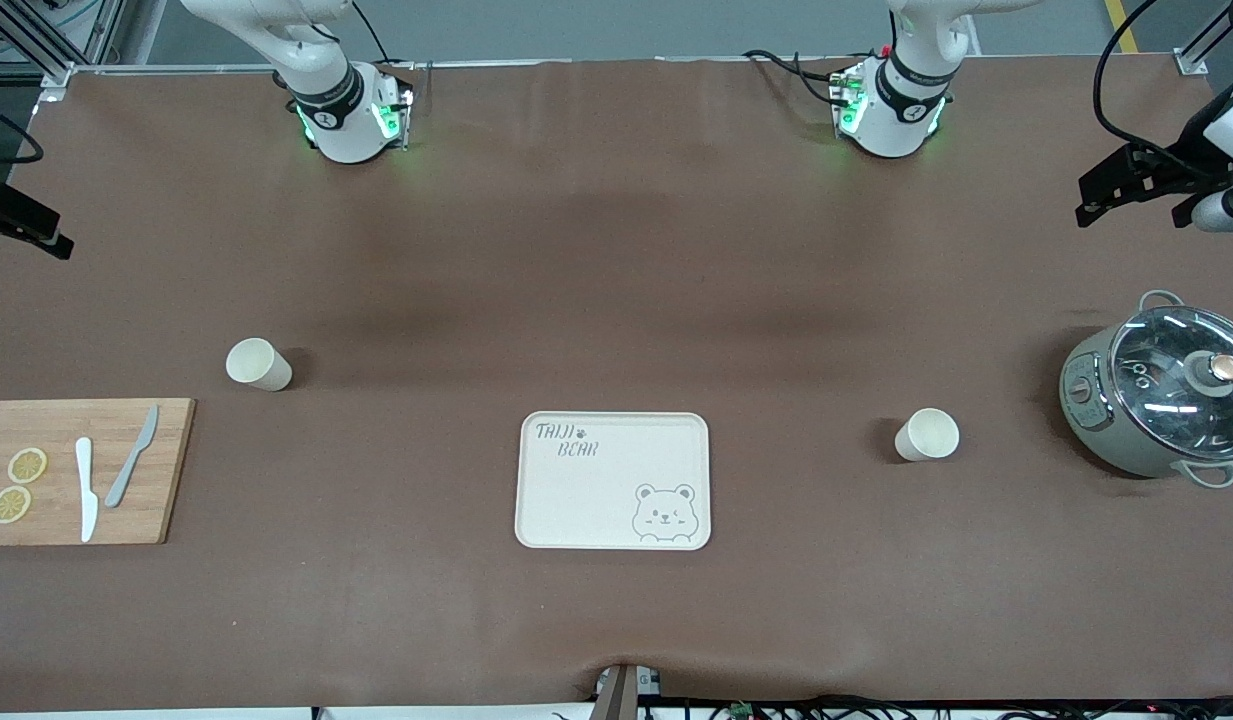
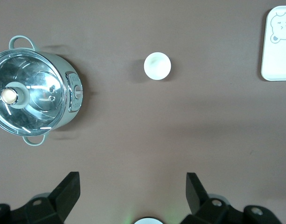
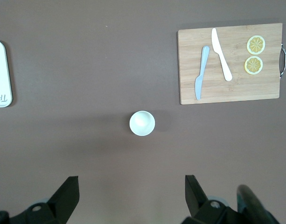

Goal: Place white IKEA cup upright on tray with both arms

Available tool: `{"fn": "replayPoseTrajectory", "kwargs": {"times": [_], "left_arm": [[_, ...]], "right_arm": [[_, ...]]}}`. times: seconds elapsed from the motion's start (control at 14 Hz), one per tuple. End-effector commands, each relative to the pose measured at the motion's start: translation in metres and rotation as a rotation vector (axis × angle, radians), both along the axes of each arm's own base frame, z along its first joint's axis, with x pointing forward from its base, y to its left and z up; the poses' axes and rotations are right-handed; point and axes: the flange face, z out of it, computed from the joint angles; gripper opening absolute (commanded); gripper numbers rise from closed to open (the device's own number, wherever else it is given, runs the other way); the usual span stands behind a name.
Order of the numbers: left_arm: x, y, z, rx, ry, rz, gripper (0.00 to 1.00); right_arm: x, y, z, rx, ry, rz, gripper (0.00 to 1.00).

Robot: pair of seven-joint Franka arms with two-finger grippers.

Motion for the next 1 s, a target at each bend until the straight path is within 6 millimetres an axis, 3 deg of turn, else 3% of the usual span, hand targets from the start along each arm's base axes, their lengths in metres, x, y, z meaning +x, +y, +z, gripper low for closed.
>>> {"fn": "replayPoseTrajectory", "kwargs": {"times": [0.0,0.36,0.64,0.93], "left_arm": [[0.0,0.002,0.006,-0.016,0.005,-0.009,1.0],[0.008,0.005,0.001,-0.004,0.009,0.011,1.0],[0.034,0.012,-0.036,0.023,0.035,0.02,1.0],[0.062,0.017,-0.098,0.022,0.005,0.02,1.0]], "right_arm": [[0.001,-0.002,0.002,0.018,-0.006,0.0,1.0],[0.001,-0.007,0.0,0.018,-0.003,-0.009,1.0],[0.005,-0.008,-0.005,0.018,0.005,-0.004,1.0],[0.011,-0.006,-0.013,0.017,0.019,0.005,1.0]]}}
